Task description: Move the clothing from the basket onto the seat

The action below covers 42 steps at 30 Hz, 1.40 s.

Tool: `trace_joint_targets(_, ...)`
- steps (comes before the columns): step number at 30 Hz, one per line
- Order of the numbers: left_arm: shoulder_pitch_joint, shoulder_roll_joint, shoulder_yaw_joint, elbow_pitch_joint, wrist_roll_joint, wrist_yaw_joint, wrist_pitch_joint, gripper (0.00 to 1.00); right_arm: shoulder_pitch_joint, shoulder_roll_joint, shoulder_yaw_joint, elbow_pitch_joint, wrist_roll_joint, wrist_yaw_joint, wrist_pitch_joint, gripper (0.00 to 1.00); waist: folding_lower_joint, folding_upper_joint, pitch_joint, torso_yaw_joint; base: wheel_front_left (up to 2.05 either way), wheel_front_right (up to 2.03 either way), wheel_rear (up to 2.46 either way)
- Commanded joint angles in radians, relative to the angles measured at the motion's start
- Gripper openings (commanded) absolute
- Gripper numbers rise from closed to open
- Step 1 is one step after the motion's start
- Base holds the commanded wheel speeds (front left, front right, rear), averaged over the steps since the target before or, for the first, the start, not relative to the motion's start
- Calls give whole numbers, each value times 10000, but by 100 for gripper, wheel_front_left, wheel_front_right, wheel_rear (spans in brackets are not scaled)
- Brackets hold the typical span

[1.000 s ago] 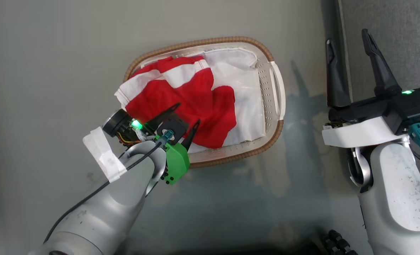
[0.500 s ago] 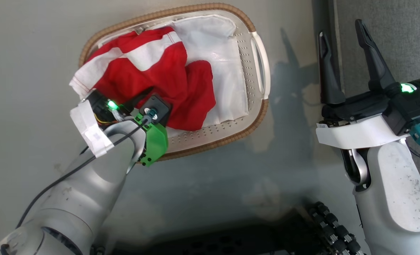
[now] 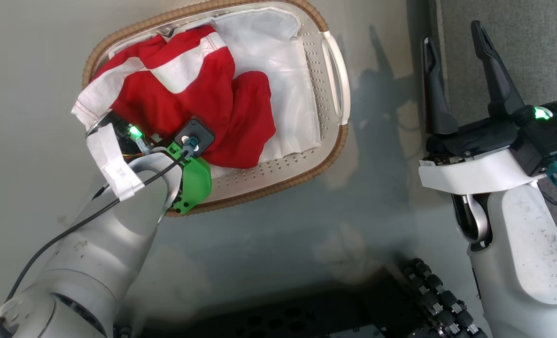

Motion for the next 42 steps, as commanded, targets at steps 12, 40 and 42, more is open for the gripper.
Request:
trace_joint_targets(12,983,38,710,-2184,-573,214,-229,0,74,-32,-79,558,-211,-14,-24,100,-1,0,-1587,494,0,0,0)
trace_joint_targets(40,3182,2230,1311,-8061,652,37,-103,0,2541,-35,407,2758,-187,-14,-24,100,-1,0,-7911,1052,0,0,0)
trace_joint_targets(42,2968,2383,1384,-8353,549,-5,55,0,2594,-35,513,2798,-149,-14,-24,100,-1,0,-8154,1050,0,0,0)
